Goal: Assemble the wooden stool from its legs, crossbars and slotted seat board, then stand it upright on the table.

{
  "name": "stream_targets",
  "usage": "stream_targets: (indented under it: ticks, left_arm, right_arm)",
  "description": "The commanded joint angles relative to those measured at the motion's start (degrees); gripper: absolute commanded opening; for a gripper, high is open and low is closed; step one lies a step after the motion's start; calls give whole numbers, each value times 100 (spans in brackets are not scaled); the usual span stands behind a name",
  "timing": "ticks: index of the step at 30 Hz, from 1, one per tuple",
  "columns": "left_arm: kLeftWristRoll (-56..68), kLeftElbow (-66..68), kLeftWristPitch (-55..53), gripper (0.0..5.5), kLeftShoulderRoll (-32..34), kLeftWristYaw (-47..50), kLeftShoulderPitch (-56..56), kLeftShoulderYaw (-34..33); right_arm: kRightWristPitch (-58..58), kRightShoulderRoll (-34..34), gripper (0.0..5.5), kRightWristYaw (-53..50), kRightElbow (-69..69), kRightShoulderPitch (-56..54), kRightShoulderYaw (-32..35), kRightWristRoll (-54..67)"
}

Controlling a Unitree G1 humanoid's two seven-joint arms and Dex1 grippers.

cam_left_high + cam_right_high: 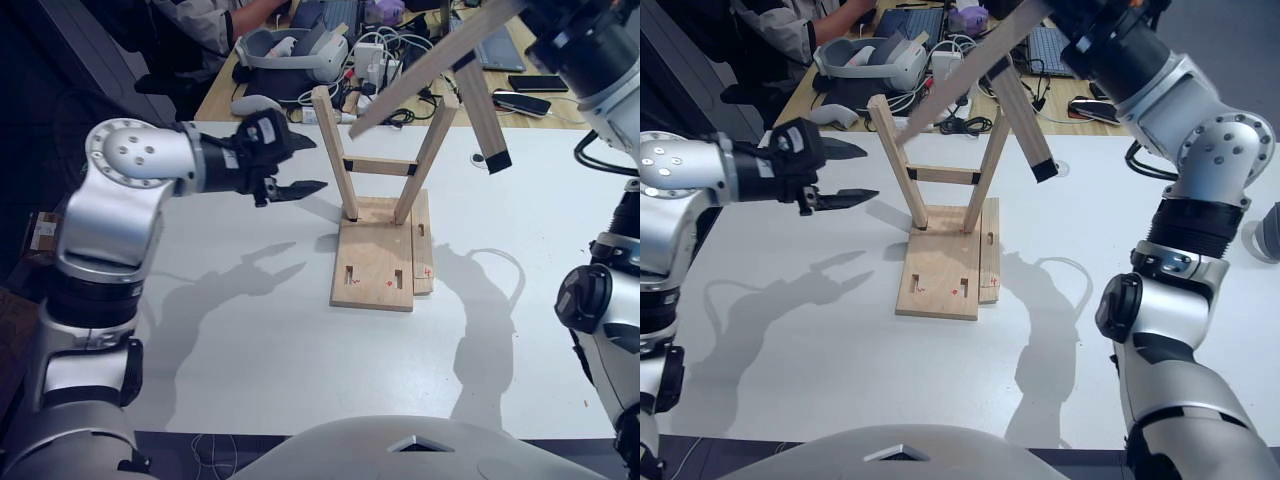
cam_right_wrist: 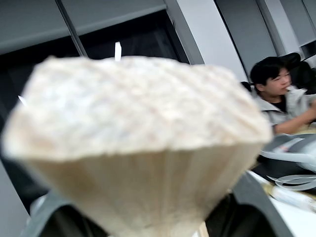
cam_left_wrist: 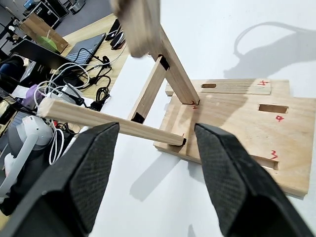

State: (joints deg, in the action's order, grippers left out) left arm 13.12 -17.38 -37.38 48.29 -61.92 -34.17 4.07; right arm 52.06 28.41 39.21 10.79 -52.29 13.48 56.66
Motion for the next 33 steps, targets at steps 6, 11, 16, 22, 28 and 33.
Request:
stream_targets:
  ticks: [6,11,16,22,28,33]
  left_arm:
    - [598,-612,-789,281,-324,505,-606,-71]
    - [929,-798,-1153,281,-543,818,-695,-92]
    - [1735,-814,-1584,281,-588,762,-926,-590]
    - [2296,-787,-1754,281,-492,790,-949,-848]
    - [2479,-798,-1741,281,-618,979,-910,-707]
    - [2851,-599,-1794,281,-667,829,-1005,-622]
  right_arm:
    - [-324,133,208,705,-1461,502,-1381,-1148]
    - [-487,218,208,1083,-2066,575,-2006,-1535]
    - [-632,229,208,1386,-2133,604,-2220,-1796]
    - [-748,206,208,1431,-2043,667,-2297,-2108]
    - [-753,35,208,1458,-2192,782,-2447,-2220]
    - [-840,15,208,1638,-2227,758,-2597,-2308]
